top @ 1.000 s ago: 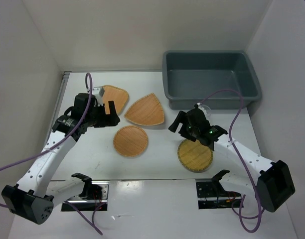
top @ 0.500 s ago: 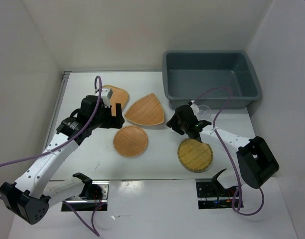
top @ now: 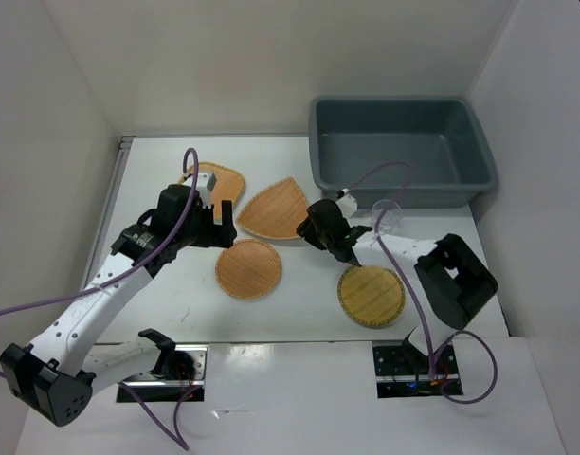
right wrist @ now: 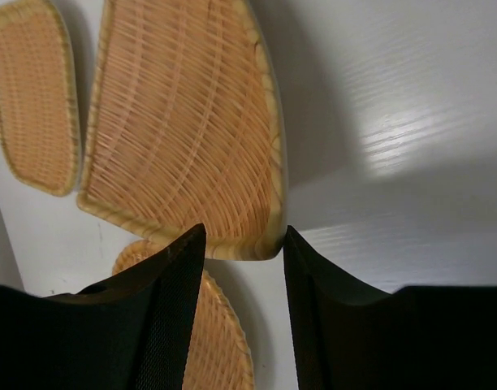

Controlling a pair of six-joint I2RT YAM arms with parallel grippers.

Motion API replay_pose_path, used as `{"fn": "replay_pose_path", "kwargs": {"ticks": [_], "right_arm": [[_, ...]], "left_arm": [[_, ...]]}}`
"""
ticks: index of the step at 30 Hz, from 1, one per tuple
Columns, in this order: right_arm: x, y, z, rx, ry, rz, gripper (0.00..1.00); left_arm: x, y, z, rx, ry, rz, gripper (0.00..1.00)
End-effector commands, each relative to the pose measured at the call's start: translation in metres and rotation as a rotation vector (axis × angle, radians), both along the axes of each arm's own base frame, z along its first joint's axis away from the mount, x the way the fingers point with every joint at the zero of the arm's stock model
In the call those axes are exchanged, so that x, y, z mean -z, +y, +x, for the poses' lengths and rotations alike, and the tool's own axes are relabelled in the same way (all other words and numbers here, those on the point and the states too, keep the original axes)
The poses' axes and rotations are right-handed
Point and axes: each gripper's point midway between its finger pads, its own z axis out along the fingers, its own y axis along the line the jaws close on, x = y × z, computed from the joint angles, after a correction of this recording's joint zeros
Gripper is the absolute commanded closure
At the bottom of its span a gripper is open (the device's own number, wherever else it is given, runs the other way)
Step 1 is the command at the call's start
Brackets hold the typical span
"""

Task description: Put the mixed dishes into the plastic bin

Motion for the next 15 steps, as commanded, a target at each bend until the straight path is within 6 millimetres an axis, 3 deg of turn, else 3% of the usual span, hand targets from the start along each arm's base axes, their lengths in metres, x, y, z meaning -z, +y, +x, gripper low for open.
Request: {"fn": "replay_pose_path", "kwargs": {"ticks": [1,2,3,4,6,7,10,14,15], "right_arm": [[-0.012,0.026,0.018,-0.001,-0.061,0.042,0.51],[-0.001,0.027,0.017,-0.009,-0.039,0.030,0.51],[-0.003,0.028,0.018,-0.009,-0.047,0.037,0.51],[0.003,0.028,0.018,-0.002,-0.034,0.036,0.61],[0.007,0.027,0.018,0.006,-0.032,0.025,0.67],[0.006,0.027,0.019,0.011,-0.030,0.032,0.81],[0.004,0.025,0.019,0.019,-0.033,0.028,0.98],[-0.011,0.017,0.013,0.044,-0.073,0.041,1.00],[-0.028,0.015,0.014,0.059,-0.104,0.069,1.00]], "left_arm": [[-0.007,0.000,0.005,-0.008,-0.024,0.010,0.00],[-0.007,0.000,0.005,-0.014,-0.022,0.002,0.00],[-0.009,0.001,0.002,-0.014,-0.024,0.000,0.00],[-0.004,0.004,0.000,-0.028,-0.017,0.004,0.00],[-0.005,0.006,-0.003,-0.029,-0.018,0.003,0.00],[-0.001,0.007,-0.003,-0.041,-0.009,0.006,0.00],[-0.003,0.008,-0.006,-0.048,-0.017,-0.007,0.00],[0.000,0.010,-0.010,-0.054,-0.014,-0.013,0.00],[-0.002,0.010,-0.011,-0.054,-0.022,-0.017,0.00]]}}
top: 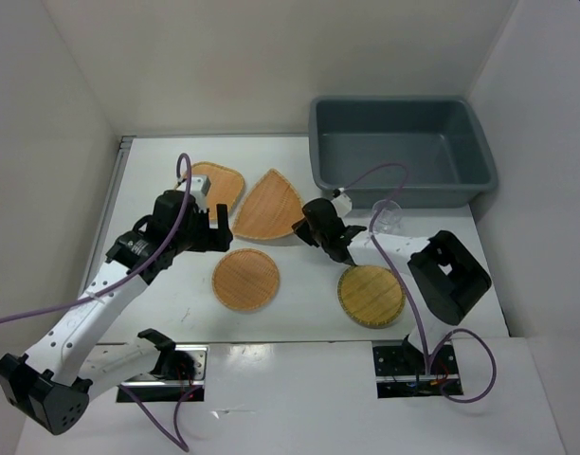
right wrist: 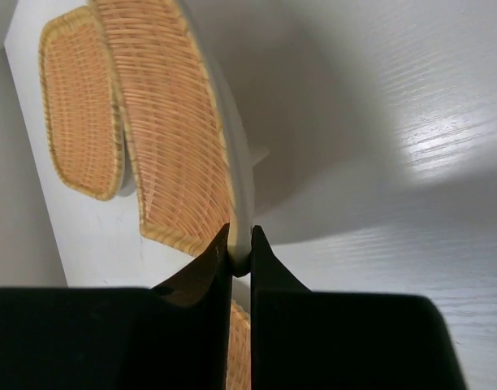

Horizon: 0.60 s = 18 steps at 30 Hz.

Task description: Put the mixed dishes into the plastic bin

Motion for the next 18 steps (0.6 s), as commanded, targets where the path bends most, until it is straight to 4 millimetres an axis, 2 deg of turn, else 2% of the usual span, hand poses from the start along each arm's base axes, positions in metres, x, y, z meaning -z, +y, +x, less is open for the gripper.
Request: {"fn": "replay_pose_path", "kwargs": {"ticks": [1,2,3,5,6,9,10,13,15,18], "right_arm": [[-0.032,-0.016,0.002,0.062,-0.095,-0.002,1.00],[-0.035,-0.021,0.000,0.073,-0.104,-0.003,1.00],[-0.054,-0.023,0.000,0.084,-0.142,0.023,1.00],[-0.063,-0.028,-0.005,0.090,-0.152,0.042,1.00],[-0.085,-0.031,-0.006,0.100,-0.195,0.076,1.00],[-0.119,-0.036,-0.011,0.085,-0.259,0.096,1.00],[-0.141,-0.037,-0.015,0.069,-0.296,0.121,1.00],[-0.190,-0.037,-0.022,0.015,-0.374,0.157,1.00],[-0.220,-0.046,-0.019,0.017,-0.422,0.173,1.00],[-0.257,-0.082,-0.005,0.111,-0.492,0.149,1.00]], "left_arm": [[-0.005,0.001,-0.002,-0.020,-0.020,-0.021,0.00],[-0.005,0.001,-0.002,-0.020,-0.020,-0.021,0.00],[-0.005,0.001,-0.002,-0.020,-0.020,-0.021,0.00],[-0.005,0.001,-0.002,-0.020,-0.020,-0.021,0.00],[-0.005,0.001,-0.002,-0.020,-0.020,-0.021,0.00],[-0.005,0.001,-0.002,-0.020,-0.020,-0.021,0.00],[-0.005,0.001,-0.002,-0.020,-0.020,-0.021,0.00],[-0.004,0.000,0.000,-0.020,-0.020,-0.021,0.00],[-0.004,-0.001,-0.001,-0.013,-0.017,-0.026,0.00],[-0.004,-0.003,-0.001,-0.006,-0.014,-0.031,0.00]]}}
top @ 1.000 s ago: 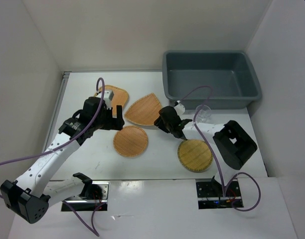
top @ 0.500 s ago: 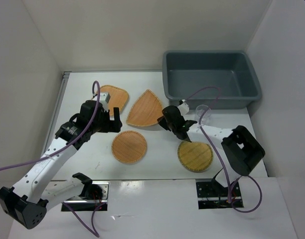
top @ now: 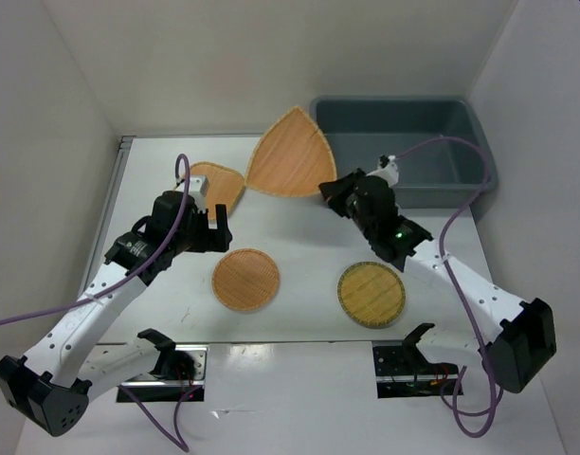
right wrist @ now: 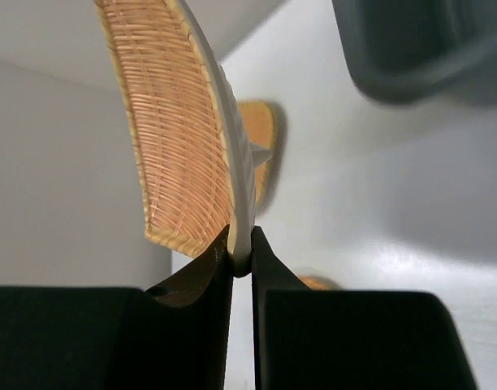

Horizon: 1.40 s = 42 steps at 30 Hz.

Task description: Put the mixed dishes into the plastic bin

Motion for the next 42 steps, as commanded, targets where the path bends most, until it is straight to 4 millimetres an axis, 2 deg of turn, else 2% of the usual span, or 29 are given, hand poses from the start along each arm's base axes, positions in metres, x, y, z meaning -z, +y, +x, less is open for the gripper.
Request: {"fn": "replay_pose_path", "kwargs": {"ticks": [1,2,3,4,5,7,8,11,12,16,18,20,22,23,24,25,28,29,31,33,34,35,36,37,39,41,42], "right_arm": [[-0.094,-0.054,0.028,0.170,-0.201,0.043,1.00],[-0.090,-0.071,0.036,0.216,-0.176,0.002,1.00],[-0.105,-0.086,0.044,0.259,-0.191,0.008,1.00],[-0.109,-0.101,0.052,0.294,-0.204,-0.025,1.00],[-0.109,-0.130,0.063,0.369,-0.197,-0.037,1.00],[-0.113,-0.149,0.078,0.397,-0.189,-0.049,1.00],[-0.113,-0.169,0.086,0.447,-0.185,-0.055,1.00],[-0.100,-0.185,0.106,0.473,-0.138,-0.073,1.00],[-0.092,-0.198,0.112,0.495,-0.120,-0.079,1.00],[-0.054,-0.213,0.139,0.523,-0.036,-0.095,1.00],[-0.041,-0.218,0.148,0.526,-0.006,-0.103,1.00],[-0.011,-0.215,0.156,0.509,0.062,-0.121,1.00],[-0.002,-0.221,0.165,0.510,0.082,-0.119,1.00],[0.018,-0.217,0.171,0.488,0.123,-0.123,1.00],[0.013,-0.215,0.178,0.478,0.110,-0.115,1.00],[0.019,-0.219,0.183,0.478,0.121,-0.113,1.00],[0.034,-0.209,0.200,0.427,0.154,-0.111,1.00],[0.040,-0.214,0.204,0.435,0.169,-0.114,1.00],[0.048,-0.210,0.216,0.413,0.185,-0.108,1.00],[0.050,-0.208,0.223,0.400,0.199,-0.116,1.00],[0.062,-0.208,0.228,0.399,0.218,-0.121,1.00],[0.065,-0.208,0.231,0.399,0.223,-0.122,1.00],[0.064,-0.210,0.236,0.396,0.218,-0.114,1.00],[0.078,-0.208,0.237,0.383,0.252,-0.116,1.00],[0.083,-0.208,0.243,0.387,0.265,-0.110,1.00],[0.100,-0.208,0.245,0.385,0.307,-0.119,1.00],[0.101,-0.206,0.247,0.376,0.308,-0.115,1.00]], "left_arm": [[-0.005,-0.004,0.000,0.006,-0.020,-0.026,0.00],[-0.005,-0.005,-0.001,0.013,-0.018,-0.031,0.00],[-0.008,-0.005,-0.002,0.014,-0.029,-0.036,0.00],[-0.008,-0.005,-0.002,0.014,-0.029,-0.036,0.00],[-0.007,-0.004,-0.004,0.014,-0.029,-0.036,0.00],[-0.008,-0.002,-0.007,0.014,-0.030,-0.037,0.00],[-0.011,-0.002,-0.008,0.014,-0.043,-0.043,0.00],[-0.012,0.000,-0.010,0.014,-0.043,-0.043,0.00],[-0.012,-0.002,-0.011,0.022,-0.040,-0.049,0.00],[-0.012,-0.004,-0.012,0.024,-0.035,-0.061,0.00],[-0.014,-0.007,-0.011,0.026,-0.038,-0.077,0.00],[-0.013,-0.006,-0.013,0.026,-0.040,-0.078,0.00],[-0.014,-0.005,-0.011,0.019,-0.050,-0.077,0.00],[-0.014,-0.005,-0.011,0.019,-0.051,-0.077,0.00],[-0.011,-0.005,-0.012,0.013,-0.040,-0.079,0.00],[-0.011,-0.005,-0.012,0.013,-0.040,-0.079,0.00],[-0.012,-0.004,-0.010,0.005,-0.051,-0.078,0.00],[-0.012,-0.004,-0.010,0.005,-0.051,-0.078,0.00],[-0.012,-0.002,-0.009,-0.003,-0.054,-0.073,0.00],[-0.006,-0.002,-0.009,-0.003,-0.037,-0.065,0.00],[-0.006,-0.002,-0.009,-0.003,-0.037,-0.065,0.00],[-0.006,-0.002,-0.009,-0.003,-0.037,-0.065,0.00],[-0.006,-0.002,-0.009,-0.003,-0.037,-0.065,0.00],[-0.006,-0.002,-0.009,-0.003,-0.037,-0.065,0.00],[-0.004,-0.003,-0.008,-0.003,-0.029,-0.061,0.00],[-0.004,-0.003,-0.008,-0.003,-0.029,-0.061,0.00],[-0.004,-0.003,-0.008,-0.003,-0.029,-0.061,0.00]]}}
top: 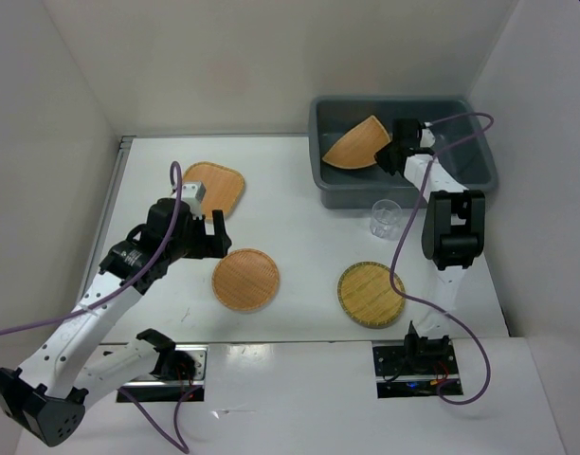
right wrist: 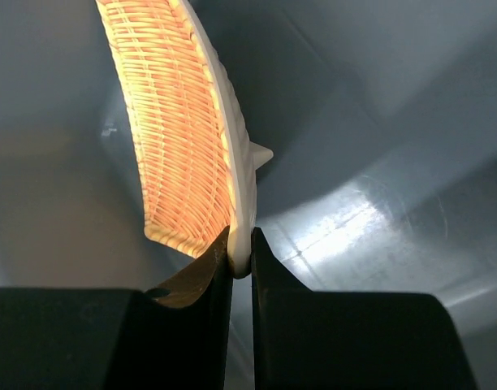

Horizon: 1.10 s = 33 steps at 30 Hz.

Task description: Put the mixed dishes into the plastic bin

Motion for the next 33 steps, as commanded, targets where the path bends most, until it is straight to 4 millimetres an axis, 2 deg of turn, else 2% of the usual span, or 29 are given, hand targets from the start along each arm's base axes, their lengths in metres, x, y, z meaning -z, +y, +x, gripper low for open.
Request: {"fn": "replay_pose_path", "kwargs": {"ticks": [1,3,4,5,7,8,10,11,12,15,16,17,19,22,23,24,25,26,27,28,29,30,31,33], "right_arm": [[-0.026,-0.006,0.020,0.006,-0.067,0.022,1.00],[-0.026,-0.006,0.020,0.006,-0.067,0.022,1.00],[-0.022,-0.008,0.018,0.014,-0.058,0.015,0.87],[-0.022,-0.008,0.018,0.014,-0.058,0.015,0.81],[-0.022,-0.010,0.018,0.016,-0.057,0.000,0.72],[-0.022,-0.010,0.018,0.010,-0.056,-0.007,0.65],[-0.015,-0.015,0.018,0.014,-0.044,-0.002,0.61],[-0.018,-0.020,0.018,0.023,-0.044,-0.002,0.55],[-0.011,-0.020,0.017,0.017,-0.025,-0.009,0.51],[-0.006,-0.025,0.015,0.026,-0.014,-0.009,0.49],[-0.014,-0.025,0.014,0.026,-0.027,-0.009,0.48],[-0.009,-0.027,0.012,0.035,-0.017,-0.016,0.45],[-0.022,-0.030,0.010,0.048,-0.033,-0.026,0.43],[-0.041,-0.045,-0.002,0.106,-0.045,-0.084,0.43],[-0.056,-0.055,-0.011,0.154,-0.067,-0.120,0.41],[-0.062,-0.060,-0.017,0.178,-0.068,-0.138,0.38],[-0.070,-0.069,-0.023,0.205,-0.079,-0.150,0.38],[-0.071,-0.077,-0.032,0.228,-0.070,-0.161,0.38],[-0.096,-0.081,-0.041,0.251,-0.117,-0.172,0.38],[-0.106,-0.086,-0.047,0.256,-0.132,-0.178,0.38],[-0.110,-0.086,-0.055,0.246,-0.135,-0.193,0.38],[-0.138,-0.079,-0.065,0.213,-0.191,-0.180,0.35],[-0.149,-0.072,-0.072,0.161,-0.212,-0.183,0.34],[-0.160,-0.052,-0.090,0.061,-0.238,-0.137,0.31]], "left_arm": [[-0.006,-0.001,0.007,-0.019,-0.033,-0.011,0.00],[-0.006,-0.001,0.007,-0.019,-0.033,-0.011,0.00],[-0.008,-0.001,0.008,-0.019,-0.041,-0.015,0.00],[-0.008,-0.001,0.008,-0.019,-0.041,-0.015,0.00],[-0.008,-0.001,0.008,-0.019,-0.041,-0.015,0.00],[-0.004,-0.001,0.007,-0.019,-0.033,-0.011,0.00],[-0.004,-0.001,0.007,-0.019,-0.033,-0.011,0.00],[-0.006,-0.002,0.009,-0.019,-0.041,-0.015,0.00],[-0.006,-0.002,0.009,-0.019,-0.041,-0.015,0.00],[-0.008,-0.003,0.011,-0.019,-0.052,-0.021,0.00],[-0.002,-0.003,0.010,-0.027,-0.033,-0.023,0.00],[-0.004,-0.004,0.012,-0.033,-0.040,-0.035,0.00],[-0.002,-0.007,0.015,-0.047,-0.030,-0.050,0.00],[0.004,-0.007,0.023,-0.101,-0.002,-0.060,0.00],[0.007,-0.007,0.025,-0.118,0.008,-0.059,0.00],[0.002,-0.008,0.030,-0.133,-0.014,-0.077,0.00],[0.007,-0.001,0.031,-0.179,-0.013,-0.067,0.00],[-0.005,0.001,0.032,-0.212,-0.055,-0.110,0.00],[-0.017,0.002,0.036,-0.223,-0.106,-0.133,0.00],[-0.020,0.008,0.037,-0.261,-0.134,-0.134,0.00],[-0.028,0.013,0.036,-0.283,-0.173,-0.154,0.00],[-0.041,0.014,0.041,-0.306,-0.221,-0.189,0.00],[-0.042,0.019,0.045,-0.340,-0.236,-0.193,0.00],[-0.051,0.028,0.056,-0.412,-0.294,-0.226,0.02]]}}
